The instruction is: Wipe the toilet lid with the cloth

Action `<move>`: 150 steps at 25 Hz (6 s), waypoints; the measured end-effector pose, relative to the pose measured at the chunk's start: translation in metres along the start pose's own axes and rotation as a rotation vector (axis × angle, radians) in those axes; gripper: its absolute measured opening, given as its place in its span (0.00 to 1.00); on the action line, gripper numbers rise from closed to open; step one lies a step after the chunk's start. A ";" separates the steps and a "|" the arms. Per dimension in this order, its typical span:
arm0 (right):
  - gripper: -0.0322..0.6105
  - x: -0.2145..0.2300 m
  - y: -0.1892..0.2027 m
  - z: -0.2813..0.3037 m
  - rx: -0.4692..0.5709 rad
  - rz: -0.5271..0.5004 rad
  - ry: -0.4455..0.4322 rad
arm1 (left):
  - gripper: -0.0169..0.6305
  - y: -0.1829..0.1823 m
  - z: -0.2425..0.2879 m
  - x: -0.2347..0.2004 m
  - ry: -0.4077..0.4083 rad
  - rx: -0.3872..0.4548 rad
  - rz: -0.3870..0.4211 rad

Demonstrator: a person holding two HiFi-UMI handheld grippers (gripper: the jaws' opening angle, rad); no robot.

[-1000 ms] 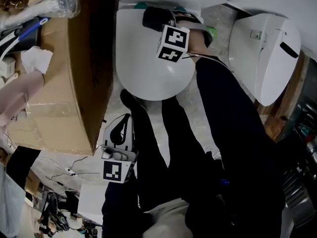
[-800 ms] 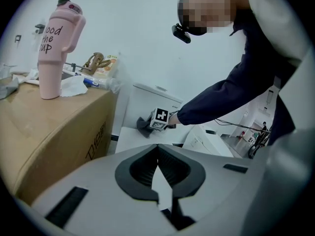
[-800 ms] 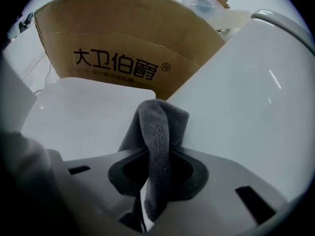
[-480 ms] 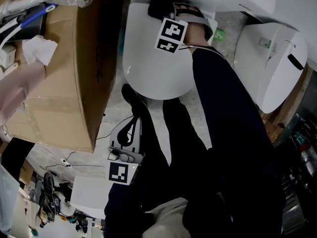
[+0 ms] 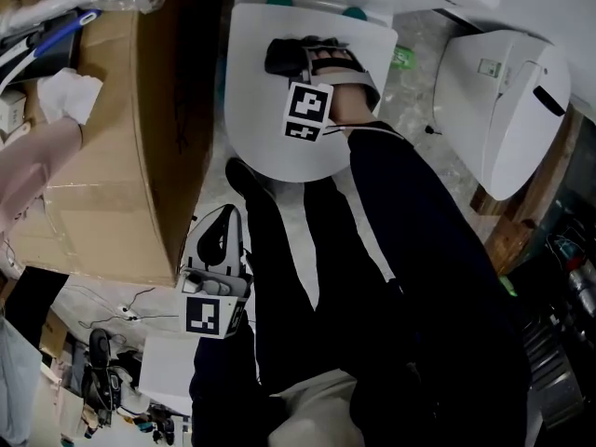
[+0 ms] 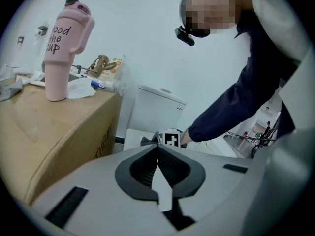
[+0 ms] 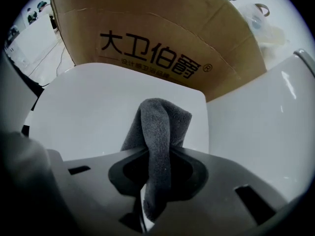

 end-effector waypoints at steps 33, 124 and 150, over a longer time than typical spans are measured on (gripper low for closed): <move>0.16 -0.212 -0.084 -0.084 0.152 0.037 -0.580 | 0.05 0.007 -0.016 -0.008 0.097 0.016 0.048; 0.16 -0.075 -0.109 -0.138 0.489 0.678 -0.136 | 0.05 -0.002 -0.061 -0.033 0.009 0.111 0.015; 0.16 -0.043 -0.065 -0.284 0.840 1.071 0.293 | 0.05 -0.022 -0.031 -0.005 0.024 0.141 0.013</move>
Point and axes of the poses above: the fingertips, and each gripper's own axes: z forward along the fingers, x to its right, y out of its underside, the point moved 8 cm from there along -z, backward along the fingers, and after that the axes turned 14 degrees about -z, right-handed, at the moved point
